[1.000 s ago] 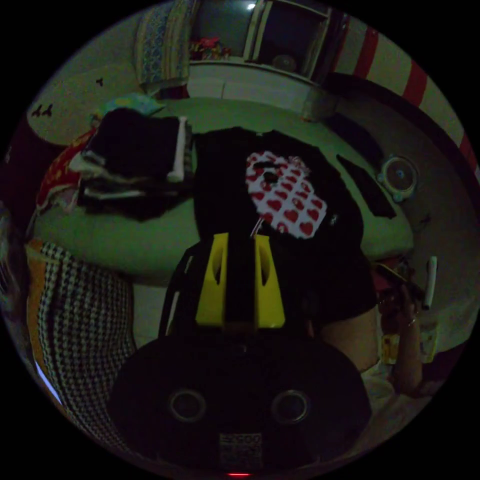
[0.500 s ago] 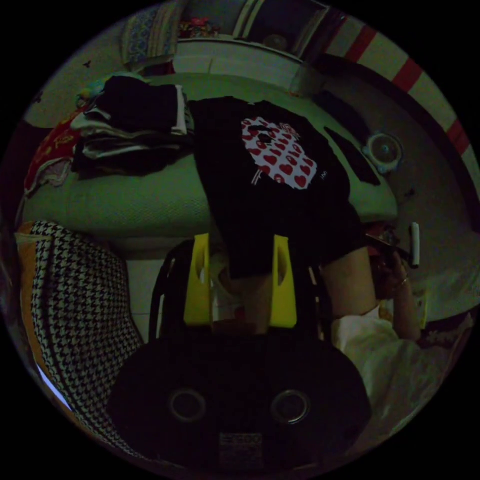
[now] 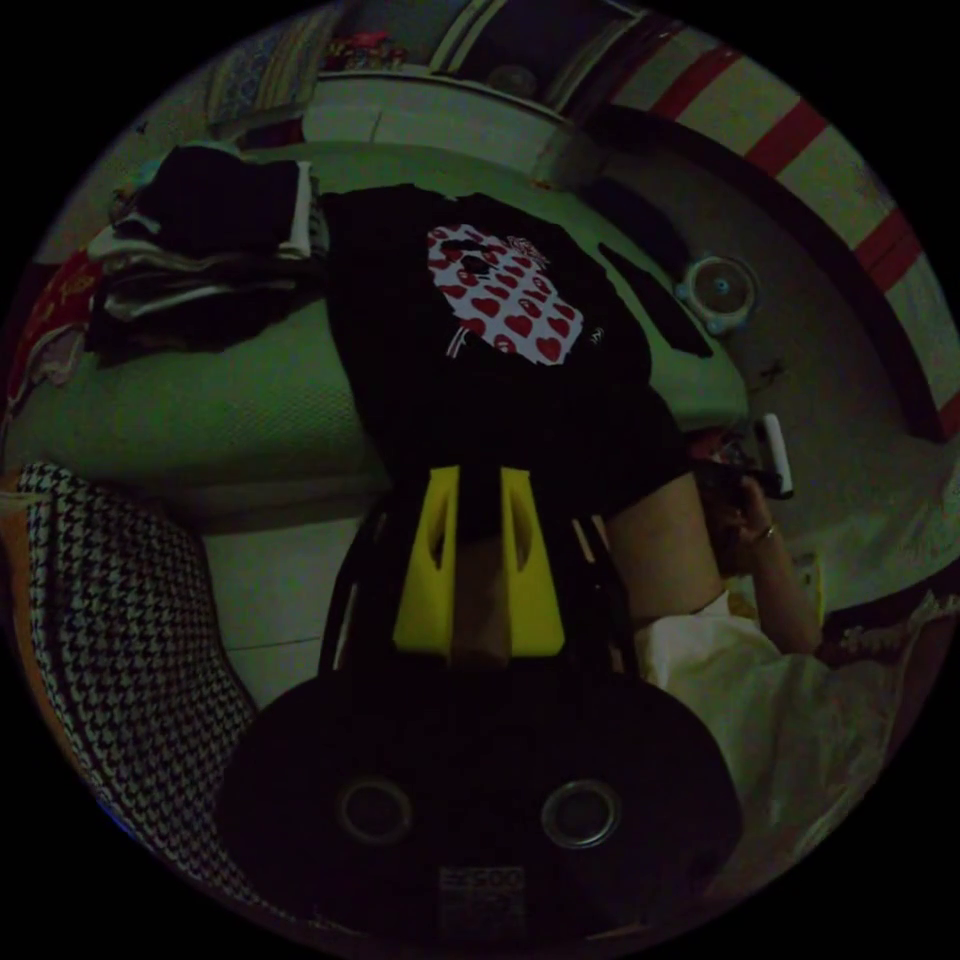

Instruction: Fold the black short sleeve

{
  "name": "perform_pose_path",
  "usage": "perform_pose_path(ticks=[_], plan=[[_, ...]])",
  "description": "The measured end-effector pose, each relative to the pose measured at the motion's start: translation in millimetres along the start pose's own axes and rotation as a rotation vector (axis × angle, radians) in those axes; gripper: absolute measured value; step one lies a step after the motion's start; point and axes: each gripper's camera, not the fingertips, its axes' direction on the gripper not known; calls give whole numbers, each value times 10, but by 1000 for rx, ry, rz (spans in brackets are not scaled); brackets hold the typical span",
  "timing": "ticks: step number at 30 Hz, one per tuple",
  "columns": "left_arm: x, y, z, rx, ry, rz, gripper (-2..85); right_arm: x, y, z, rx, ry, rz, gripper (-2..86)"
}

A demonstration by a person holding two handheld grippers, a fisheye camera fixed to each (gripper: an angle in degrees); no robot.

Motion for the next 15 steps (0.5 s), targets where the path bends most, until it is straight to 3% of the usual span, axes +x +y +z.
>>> perform_pose_path(ticks=[9,15], plan=[[139,317,-226,14,-67,-29,16,-300,324,-136,146,84,-118,-12],[258,328,-486,118,-117,-18,6,-682,262,-410,288,161,-208,-9]])
